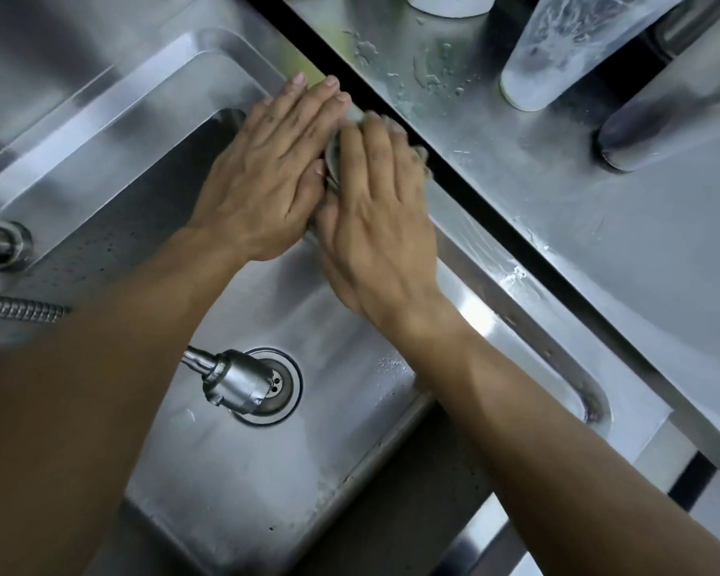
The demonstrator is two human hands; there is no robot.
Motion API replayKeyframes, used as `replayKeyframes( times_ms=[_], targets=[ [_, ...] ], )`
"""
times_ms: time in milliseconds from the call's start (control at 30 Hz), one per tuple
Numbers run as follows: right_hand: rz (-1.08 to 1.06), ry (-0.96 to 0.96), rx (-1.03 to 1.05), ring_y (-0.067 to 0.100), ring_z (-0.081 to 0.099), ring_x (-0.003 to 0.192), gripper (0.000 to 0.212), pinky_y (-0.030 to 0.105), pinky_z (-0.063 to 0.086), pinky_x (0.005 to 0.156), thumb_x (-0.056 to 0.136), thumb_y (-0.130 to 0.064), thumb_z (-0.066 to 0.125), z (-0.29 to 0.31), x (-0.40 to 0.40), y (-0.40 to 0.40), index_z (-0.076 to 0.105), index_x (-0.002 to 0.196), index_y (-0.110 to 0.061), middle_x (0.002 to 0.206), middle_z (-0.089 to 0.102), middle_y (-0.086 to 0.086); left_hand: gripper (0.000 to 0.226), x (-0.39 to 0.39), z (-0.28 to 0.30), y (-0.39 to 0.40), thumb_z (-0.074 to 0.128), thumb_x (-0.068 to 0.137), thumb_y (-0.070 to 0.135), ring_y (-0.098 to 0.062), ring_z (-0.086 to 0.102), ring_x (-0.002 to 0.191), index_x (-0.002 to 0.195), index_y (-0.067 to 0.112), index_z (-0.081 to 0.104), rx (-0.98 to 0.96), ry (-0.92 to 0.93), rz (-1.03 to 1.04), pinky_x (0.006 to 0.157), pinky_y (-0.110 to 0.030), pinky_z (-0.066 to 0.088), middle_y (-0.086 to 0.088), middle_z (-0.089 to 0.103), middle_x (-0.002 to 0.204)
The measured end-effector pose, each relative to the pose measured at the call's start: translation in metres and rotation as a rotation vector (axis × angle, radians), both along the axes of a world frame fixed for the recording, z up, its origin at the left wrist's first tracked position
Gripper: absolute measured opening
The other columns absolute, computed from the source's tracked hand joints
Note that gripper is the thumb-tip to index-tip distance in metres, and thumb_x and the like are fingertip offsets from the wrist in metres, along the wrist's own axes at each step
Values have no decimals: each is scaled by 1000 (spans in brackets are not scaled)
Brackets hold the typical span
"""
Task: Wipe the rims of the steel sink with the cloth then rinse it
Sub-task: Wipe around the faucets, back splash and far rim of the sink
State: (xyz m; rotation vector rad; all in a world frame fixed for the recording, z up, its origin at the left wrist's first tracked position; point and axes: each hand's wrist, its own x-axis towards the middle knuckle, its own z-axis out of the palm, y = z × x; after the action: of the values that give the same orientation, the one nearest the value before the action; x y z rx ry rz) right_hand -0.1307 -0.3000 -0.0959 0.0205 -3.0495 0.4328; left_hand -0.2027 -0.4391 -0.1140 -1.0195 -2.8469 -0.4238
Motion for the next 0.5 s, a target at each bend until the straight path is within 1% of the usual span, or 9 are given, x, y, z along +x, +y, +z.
replayKeyframes(
  times_ms=[67, 133, 200, 267, 333, 400, 467, 500],
  targets=[
    [7, -12, 27, 36, 19, 156, 61, 49, 14, 126, 107, -31, 24, -3, -2, 5, 25, 160, -1, 166, 26, 21, 59, 0, 3, 1, 24, 105, 25, -25, 9, 159, 163, 12, 21, -9, -33, 12, 129, -41, 8, -6, 17, 171],
    [-37, -6, 22, 35, 20, 156, 59, 48, 16, 126, 107, -27, 27, -1, 33, 28, 27, 159, -1, 166, 26, 21, 61, 5, 8, 9, 27, 104, 26, -27, 9, 159, 163, 12, 21, -10, -52, 31, 129, -45, 9, -7, 17, 171],
    [-101, 1, 36, 36, 21, 156, 58, 49, 18, 126, 106, -24, 30, 4, 83, 56, 28, 158, 1, 165, 26, 22, 61, 17, 13, 26, 30, 103, 26, -29, 10, 159, 162, 9, 25, -3, -24, -41, 129, -48, 11, -11, 19, 170],
    [-127, -27, 61, 38, 20, 156, 58, 51, 19, 126, 107, -26, 31, 7, 115, 75, 28, 158, 3, 165, 26, 24, 60, 34, 12, 47, 31, 104, 27, -29, 13, 158, 161, 8, 28, -2, 3, -151, 129, -48, 13, -11, 21, 170],
    [-161, -31, 81, 40, 23, 154, 59, 52, 19, 125, 109, -32, 32, 6, 108, 74, 30, 157, 2, 164, 28, 25, 59, 44, 8, 59, 30, 105, 28, -29, 15, 158, 161, 9, 28, -6, 19, -175, 129, -47, 13, -10, 22, 169],
    [-170, -19, 82, 40, 26, 152, 59, 51, 18, 125, 111, -38, 28, 4, 84, 63, 32, 156, 0, 162, 30, 23, 57, 47, 5, 62, 27, 107, 29, -29, 17, 158, 161, 11, 28, -8, 31, -147, 129, -46, 13, -9, 24, 169],
    [-119, -16, 85, 37, 25, 153, 59, 48, 16, 126, 112, -37, 23, 1, 71, 60, 29, 158, -2, 163, 30, 20, 57, 47, 3, 61, 26, 107, 29, -29, 19, 157, 161, 12, 29, -9, 28, -132, 129, -46, 13, -9, 26, 168],
    [-95, -19, 78, 35, 24, 154, 57, 47, 15, 126, 112, -35, 23, 0, 75, 66, 29, 158, -3, 163, 30, 19, 57, 47, 3, 61, 26, 107, 29, -29, 19, 157, 161, 12, 29, -13, 21, -132, 129, -46, 12, -10, 27, 168]
  ],
)
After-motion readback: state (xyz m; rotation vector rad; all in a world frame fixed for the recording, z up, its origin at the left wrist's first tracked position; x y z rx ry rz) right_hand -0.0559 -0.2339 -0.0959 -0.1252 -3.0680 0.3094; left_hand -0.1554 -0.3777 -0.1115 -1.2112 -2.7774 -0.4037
